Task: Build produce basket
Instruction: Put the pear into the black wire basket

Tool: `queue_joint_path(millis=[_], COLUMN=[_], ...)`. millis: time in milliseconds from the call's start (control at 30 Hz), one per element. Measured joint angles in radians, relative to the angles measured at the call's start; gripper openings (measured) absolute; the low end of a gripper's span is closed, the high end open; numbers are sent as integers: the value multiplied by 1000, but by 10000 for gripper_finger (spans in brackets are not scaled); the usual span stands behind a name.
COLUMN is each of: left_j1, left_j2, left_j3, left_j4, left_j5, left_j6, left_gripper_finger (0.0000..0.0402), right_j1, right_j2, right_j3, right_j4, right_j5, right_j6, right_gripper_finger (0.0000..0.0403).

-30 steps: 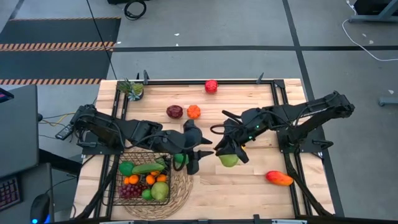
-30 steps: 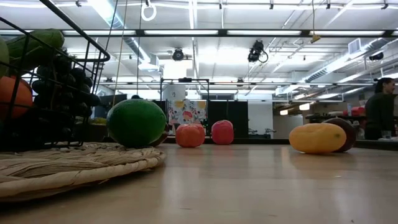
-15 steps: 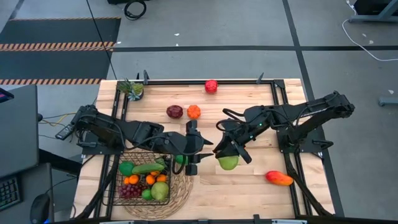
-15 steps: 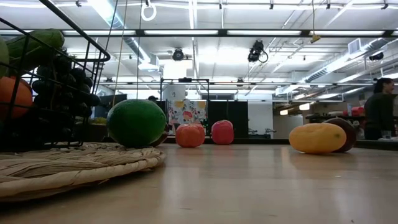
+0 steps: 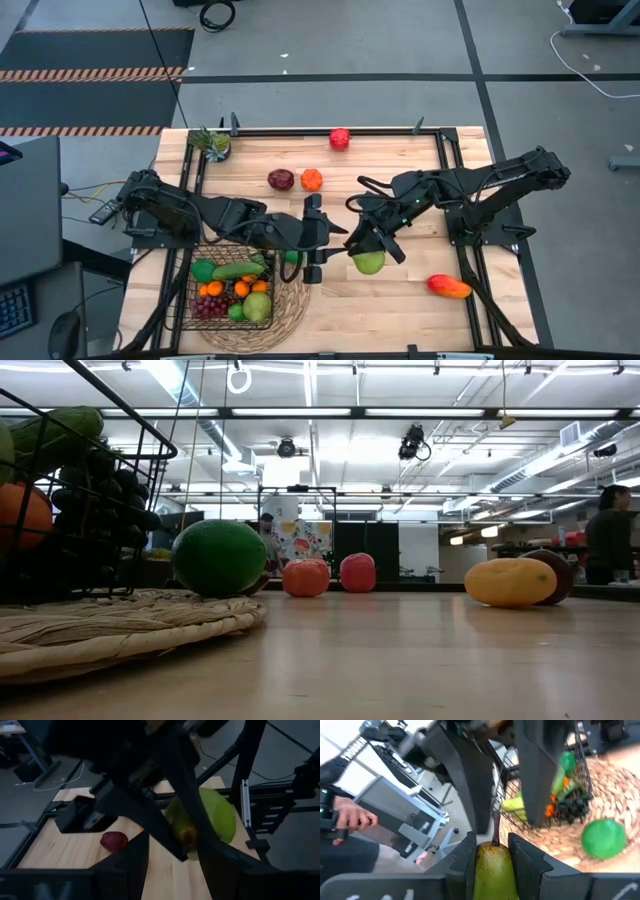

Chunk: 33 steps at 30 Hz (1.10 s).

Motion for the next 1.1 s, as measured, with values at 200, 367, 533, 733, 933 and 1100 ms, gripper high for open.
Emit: queue_joint_path(millis=[200,367,533,733,933,1100], left_j1=[-2,-2,-7,-6,-7,-7], left_j2=[0,-1,-1,0,26,34], left_j3=[0,0,0,0,3,3], left_j4=[-1,-1,-2,-6,-6,-8], left_j5=[0,0,1,21,32,31], left_j6=[1,0,1,-5,-12,-11], left_gripper_finger=[172,163,118,43,11,17], right_j1=[-7,-6,-6,-6,-5,-5], right_j2=[0,0,0,0,2,1], right_j3=[0,0,0,0,-3,-4], right_j4=[-23,-14,-13,4,-2,-16], right_j5=[1,1,5,5,-3,-4], right_j6=[1,9,10,10,12,20], right_gripper_finger=[103,103,103,103,103,103])
